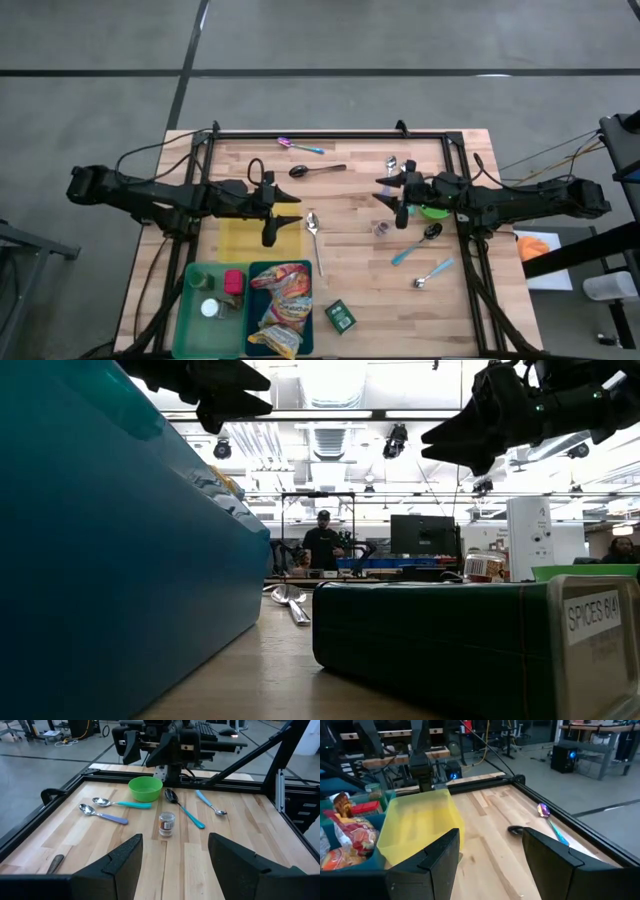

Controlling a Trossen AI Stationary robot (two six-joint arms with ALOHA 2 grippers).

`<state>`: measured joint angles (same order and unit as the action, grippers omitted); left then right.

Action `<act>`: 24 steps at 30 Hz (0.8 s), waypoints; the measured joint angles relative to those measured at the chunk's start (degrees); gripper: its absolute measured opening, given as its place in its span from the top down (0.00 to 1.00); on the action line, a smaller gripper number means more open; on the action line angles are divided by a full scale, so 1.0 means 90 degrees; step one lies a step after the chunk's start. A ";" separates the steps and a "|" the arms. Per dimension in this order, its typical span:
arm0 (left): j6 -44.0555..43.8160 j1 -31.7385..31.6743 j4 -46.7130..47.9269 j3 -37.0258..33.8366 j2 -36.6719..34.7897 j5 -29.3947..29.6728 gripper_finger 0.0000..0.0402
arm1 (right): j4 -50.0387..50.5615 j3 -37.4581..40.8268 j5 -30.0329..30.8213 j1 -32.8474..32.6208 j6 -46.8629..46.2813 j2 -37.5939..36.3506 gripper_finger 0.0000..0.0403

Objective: Pick & Place Food Item
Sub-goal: Put the brown spice bottle into the green bin

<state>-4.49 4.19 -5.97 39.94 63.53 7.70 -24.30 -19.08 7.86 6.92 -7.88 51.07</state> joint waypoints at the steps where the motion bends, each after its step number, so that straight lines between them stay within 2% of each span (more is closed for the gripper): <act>1: 0.0000 0.0000 0.0002 0.0000 0.0000 -0.0001 0.43 | 0.0007 -0.0001 -0.0001 0.0000 -0.0072 0.0000 0.47; 6: 0.0000 0.0000 0.0005 0.0000 0.0000 0.0000 0.43 | 0.0012 0.0001 -0.0103 -0.0002 -0.0003 -0.0004 0.47; 12: -0.0002 0.0000 0.0018 0.0000 0.0000 -0.0001 0.43 | 0.0090 -0.0002 -0.0966 -0.0013 0.0253 -0.0229 0.47; 14: -0.0002 -0.0001 0.0026 0.0000 0.0000 0.0000 0.43 | 0.0278 0.0001 -0.0975 -0.0084 0.0258 -0.0352 0.47; 20: -0.0002 0.0000 0.0031 0.0000 0.0000 -0.0001 0.43 | 0.0891 -0.0001 -0.0263 -0.0655 0.0464 -0.0759 0.47; 24: -0.0002 0.0000 0.0031 0.0000 0.0000 -0.0001 0.43 | 0.0951 0.0001 0.0853 -0.1494 0.0985 -0.0853 0.47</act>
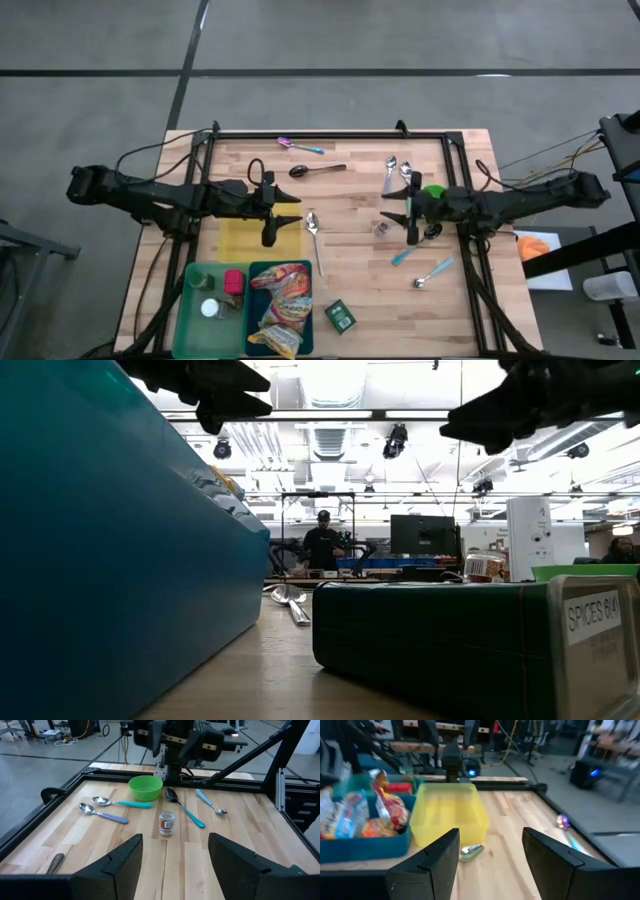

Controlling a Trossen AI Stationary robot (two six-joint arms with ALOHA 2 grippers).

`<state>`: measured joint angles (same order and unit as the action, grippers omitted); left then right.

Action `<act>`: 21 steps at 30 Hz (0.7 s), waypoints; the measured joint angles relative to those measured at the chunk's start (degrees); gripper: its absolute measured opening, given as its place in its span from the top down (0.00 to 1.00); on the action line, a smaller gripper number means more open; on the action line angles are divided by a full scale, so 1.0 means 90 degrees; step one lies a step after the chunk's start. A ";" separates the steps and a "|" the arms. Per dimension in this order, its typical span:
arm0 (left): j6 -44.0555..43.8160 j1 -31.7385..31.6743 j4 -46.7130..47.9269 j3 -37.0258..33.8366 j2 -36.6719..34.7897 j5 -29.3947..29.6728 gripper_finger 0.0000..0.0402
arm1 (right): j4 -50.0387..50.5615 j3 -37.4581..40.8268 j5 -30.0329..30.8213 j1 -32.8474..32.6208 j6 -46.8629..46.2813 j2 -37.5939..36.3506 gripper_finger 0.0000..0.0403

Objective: Pick & Place Food Item
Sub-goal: Put the brown spice bottle into the green bin

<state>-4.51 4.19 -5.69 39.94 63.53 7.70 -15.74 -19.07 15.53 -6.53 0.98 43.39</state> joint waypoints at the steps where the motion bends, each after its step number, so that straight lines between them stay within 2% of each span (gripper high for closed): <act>1: 0.0000 0.0000 0.0000 0.0000 0.0000 0.0001 0.43 | 0.0080 0.0000 0.0336 -0.0230 0.0060 -0.0020 0.47; 5: -0.0001 0.0000 0.0000 0.0000 0.0000 0.0001 0.43 | 0.0407 0.0000 0.1645 -0.1158 -0.0167 -0.0033 0.47; 10: -0.0002 0.0000 0.0000 0.0000 0.0000 0.0001 0.43 | 0.0528 0.0000 0.3268 -0.2249 -0.1092 -0.0029 0.47; 16: -0.0002 -0.0001 0.0000 0.0000 0.0000 0.0001 0.43 | 0.0994 0.0087 0.4284 -0.3201 -0.2095 -0.0016 0.47; 21: -0.0007 0.0000 0.0000 0.0000 0.0000 0.0001 0.43 | 0.1000 0.0541 0.4839 -0.3677 -0.3069 -0.0014 0.46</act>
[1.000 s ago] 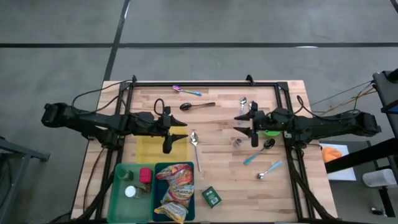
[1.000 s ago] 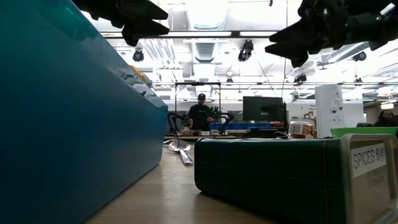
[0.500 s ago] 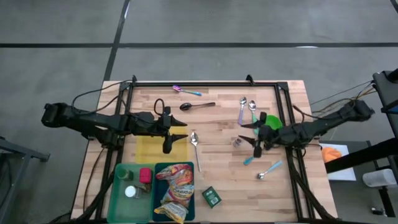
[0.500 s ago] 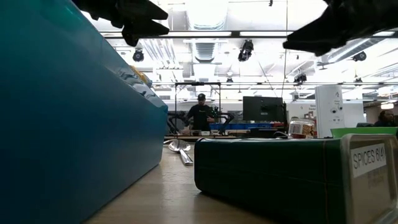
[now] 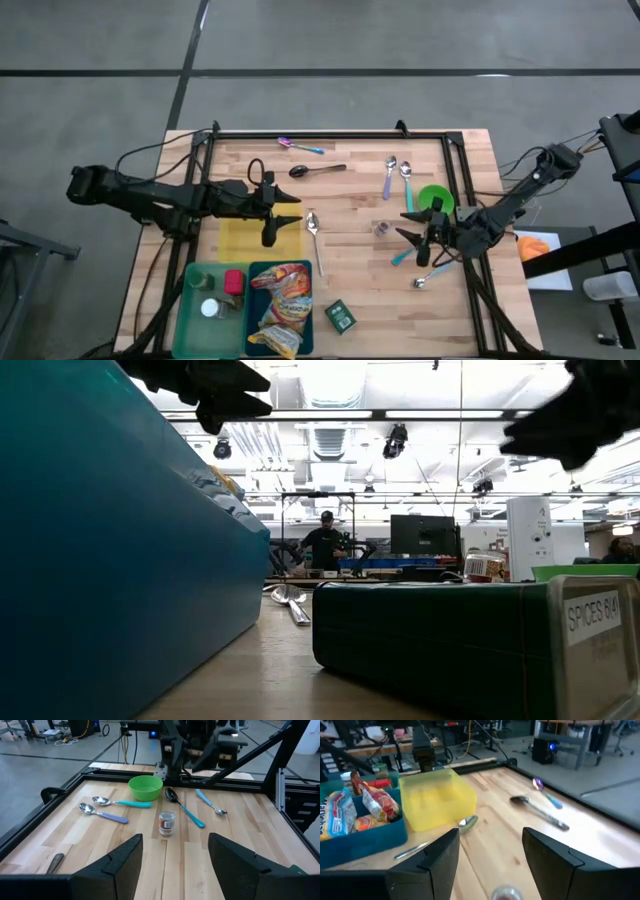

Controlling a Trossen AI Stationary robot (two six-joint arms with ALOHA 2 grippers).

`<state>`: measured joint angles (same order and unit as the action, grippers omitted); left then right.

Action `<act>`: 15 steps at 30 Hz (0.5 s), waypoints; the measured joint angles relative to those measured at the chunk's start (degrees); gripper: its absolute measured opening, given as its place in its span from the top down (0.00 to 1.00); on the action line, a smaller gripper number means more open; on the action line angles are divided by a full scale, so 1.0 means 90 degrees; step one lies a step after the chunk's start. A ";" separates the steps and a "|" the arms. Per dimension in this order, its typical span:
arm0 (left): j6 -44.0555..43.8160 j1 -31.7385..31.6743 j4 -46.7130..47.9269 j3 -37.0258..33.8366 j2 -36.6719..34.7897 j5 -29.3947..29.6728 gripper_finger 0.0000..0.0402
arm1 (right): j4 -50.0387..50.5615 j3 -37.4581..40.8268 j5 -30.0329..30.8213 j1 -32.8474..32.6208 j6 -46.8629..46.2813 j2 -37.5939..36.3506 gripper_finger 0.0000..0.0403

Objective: Pick & Place Food Item
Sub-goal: Put the brown spice bottle into the green bin

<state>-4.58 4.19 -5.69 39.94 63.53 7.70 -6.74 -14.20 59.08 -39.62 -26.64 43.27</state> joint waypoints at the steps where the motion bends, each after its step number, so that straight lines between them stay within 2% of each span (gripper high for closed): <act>1: -0.0004 -0.0001 0.0000 0.0000 0.0000 -0.0001 0.43 | 0.0012 0.0124 0.0077 -0.0054 -0.0249 0.0000 0.45; 5: -0.0007 0.0000 0.0000 0.0000 0.0000 0.0000 0.43 | -0.0474 0.0665 0.0165 -0.0135 -0.0857 0.0008 0.33; 10: -0.0005 0.0000 0.0000 0.0000 0.0000 -0.0002 0.43 | -0.1689 0.1129 0.0142 -0.0141 -0.0665 0.0094 0.16; 15: -0.0005 -0.0001 0.0000 0.0000 0.0000 -0.0001 0.43 | -0.1801 0.1233 0.0045 -0.0141 -0.0689 0.0268 0.10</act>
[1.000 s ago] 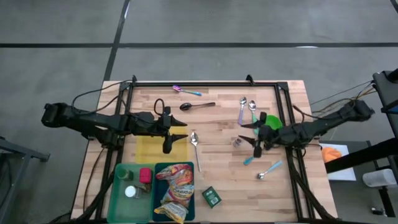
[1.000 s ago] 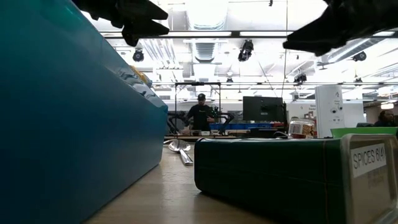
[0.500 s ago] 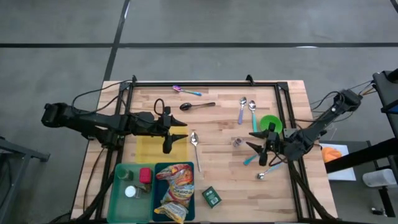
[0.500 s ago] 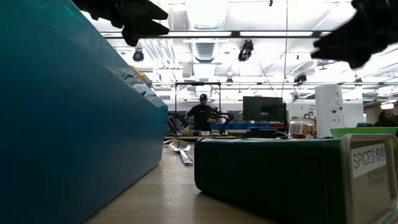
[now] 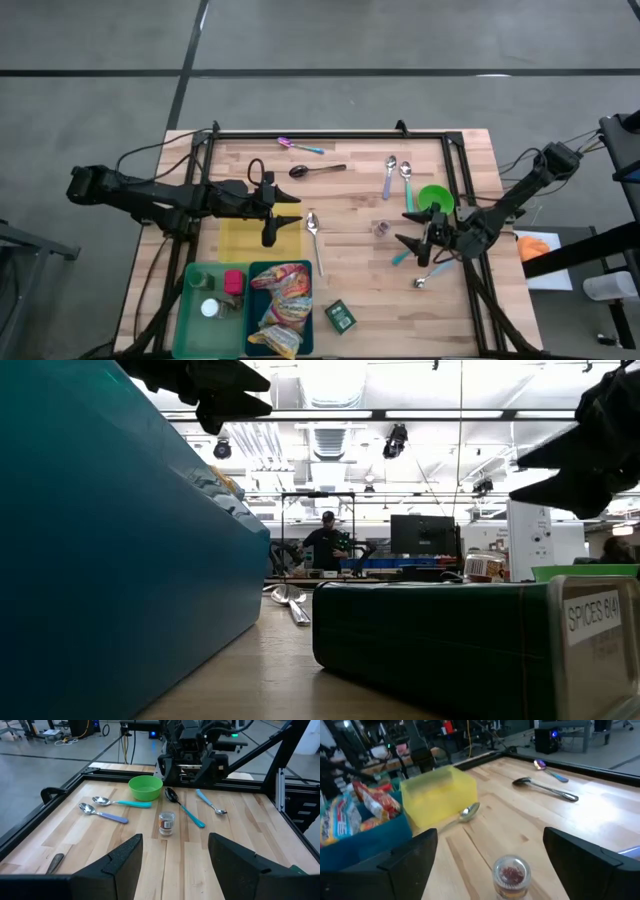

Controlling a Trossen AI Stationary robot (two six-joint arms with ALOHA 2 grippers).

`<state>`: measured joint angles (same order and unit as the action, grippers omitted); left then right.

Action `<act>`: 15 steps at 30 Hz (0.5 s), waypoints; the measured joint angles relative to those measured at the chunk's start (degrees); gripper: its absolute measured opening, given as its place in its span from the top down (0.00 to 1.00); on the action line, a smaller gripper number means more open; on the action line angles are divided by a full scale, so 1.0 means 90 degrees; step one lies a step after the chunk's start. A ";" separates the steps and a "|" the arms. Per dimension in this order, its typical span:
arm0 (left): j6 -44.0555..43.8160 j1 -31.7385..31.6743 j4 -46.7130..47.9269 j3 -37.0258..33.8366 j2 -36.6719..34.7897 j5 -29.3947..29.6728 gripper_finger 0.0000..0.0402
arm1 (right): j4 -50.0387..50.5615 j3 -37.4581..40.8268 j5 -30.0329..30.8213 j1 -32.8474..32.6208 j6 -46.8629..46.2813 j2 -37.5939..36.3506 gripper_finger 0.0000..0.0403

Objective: Pick & Place Food Item
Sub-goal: Put the brown spice bottle into the green bin

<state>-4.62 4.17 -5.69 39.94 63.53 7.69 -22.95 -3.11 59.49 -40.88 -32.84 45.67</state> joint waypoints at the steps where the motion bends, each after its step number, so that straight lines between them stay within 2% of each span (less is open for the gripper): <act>1: 0.0000 0.0001 0.0000 0.0000 0.0000 0.0001 0.43 | -0.0005 0.0002 -0.0078 0.0002 0.0000 0.0073 0.10; 9: 0.0002 0.0001 0.0000 0.0000 -0.0002 0.0001 0.43 | 0.0081 0.0038 -0.0442 0.0002 -0.0048 0.0923 0.10; 15: 0.0012 0.0001 0.0000 0.0000 -0.0002 -0.0001 0.43 | 0.0091 0.0038 -0.0477 0.0151 -0.0687 0.1509 0.10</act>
<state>-4.51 4.19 -5.69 39.94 63.51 7.69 -22.13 -2.76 55.19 -39.53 -39.02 59.26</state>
